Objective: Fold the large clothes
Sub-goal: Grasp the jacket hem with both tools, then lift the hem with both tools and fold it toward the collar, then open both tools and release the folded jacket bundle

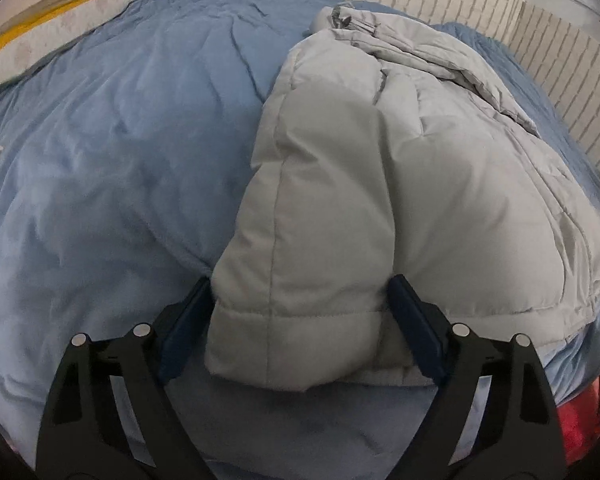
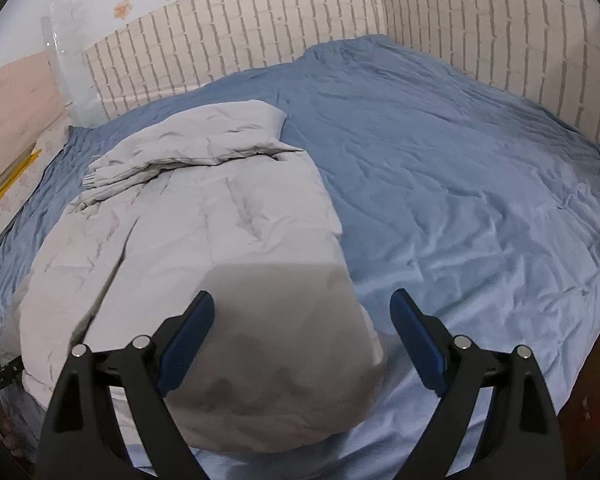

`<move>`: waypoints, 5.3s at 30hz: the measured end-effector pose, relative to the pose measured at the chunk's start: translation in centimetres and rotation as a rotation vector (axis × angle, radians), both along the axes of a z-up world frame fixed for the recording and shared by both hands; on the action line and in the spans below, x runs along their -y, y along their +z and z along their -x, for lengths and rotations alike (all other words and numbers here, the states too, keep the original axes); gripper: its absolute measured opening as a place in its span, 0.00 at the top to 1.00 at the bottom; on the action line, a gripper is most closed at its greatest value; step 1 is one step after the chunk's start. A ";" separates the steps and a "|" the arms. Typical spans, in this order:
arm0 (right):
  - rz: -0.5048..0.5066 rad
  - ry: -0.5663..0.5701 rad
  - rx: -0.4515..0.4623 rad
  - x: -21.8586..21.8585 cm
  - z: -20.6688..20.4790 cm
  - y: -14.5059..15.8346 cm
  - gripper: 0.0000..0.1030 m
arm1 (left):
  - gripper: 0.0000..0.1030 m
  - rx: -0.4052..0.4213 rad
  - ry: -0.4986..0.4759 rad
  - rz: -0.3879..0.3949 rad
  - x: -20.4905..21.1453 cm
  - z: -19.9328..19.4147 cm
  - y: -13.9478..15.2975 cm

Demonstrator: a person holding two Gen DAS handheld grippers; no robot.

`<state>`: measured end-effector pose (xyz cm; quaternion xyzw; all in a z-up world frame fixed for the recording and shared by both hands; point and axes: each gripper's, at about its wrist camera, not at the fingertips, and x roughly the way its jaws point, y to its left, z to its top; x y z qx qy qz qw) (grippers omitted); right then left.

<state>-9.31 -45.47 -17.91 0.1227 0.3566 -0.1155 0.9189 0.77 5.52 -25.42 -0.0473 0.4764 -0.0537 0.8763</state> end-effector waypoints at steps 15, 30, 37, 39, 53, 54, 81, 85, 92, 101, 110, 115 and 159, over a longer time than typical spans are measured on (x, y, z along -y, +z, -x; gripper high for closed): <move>-0.099 0.018 0.004 1.5 3.1 -3.0 0.13 | 0.43 0.024 -0.045 -0.003 1.7 -0.2 0.8; -0.110 0.198 -0.040 -0.9 0.0 -4.4 0.60 | 0.71 0.020 -0.064 0.030 2.2 -1.0 1.6; -0.039 0.250 -0.050 -2.1 -1.8 -2.9 0.70 | 0.75 0.034 -0.079 0.046 2.4 -2.0 3.2; -0.035 0.256 -0.044 -2.1 -2.2 -2.6 0.70 | 0.75 0.040 -0.084 0.049 2.5 -2.4 3.6; -0.038 0.271 -0.001 -2.3 -5.7 -0.8 0.70 | 0.75 0.091 -0.107 0.036 4.7 -5.1 6.2; -0.036 0.271 -0.003 -2.3 -5.8 -0.8 0.70 | 0.75 0.090 -0.105 0.034 4.9 -5.2 6.2; 0.021 0.268 0.099 -2.0 -13.0 7.5 0.70 | 0.78 0.162 -0.054 0.090 3.8 -12.9 14.1; 0.022 0.256 0.115 -1.0 -15.5 9.3 0.70 | 0.78 0.207 -0.067 0.078 4.6 -15.5 16.4; 0.057 0.233 0.188 0.1 -21.3 13.5 0.70 | 0.78 0.302 -0.081 0.054 5.9 -21.9 21.3; 0.149 0.218 0.290 1.1 -30.7 21.2 0.70 | 0.79 0.410 -0.072 -0.035 8.3 -31.6 28.1; 0.210 0.232 0.158 1.0 -41.4 17.7 0.70 | 0.77 0.286 -0.057 -0.082 8.8 -43.3 22.3; 0.124 0.210 0.037 2.4 -43.8 10.6 0.70 | 0.76 0.182 -0.063 -0.116 10.1 -46.3 16.5; -0.088 0.110 -0.194 3.8 -40.9 10.8 0.02 | 0.03 -0.071 -0.135 0.057 9.5 -38.3 15.1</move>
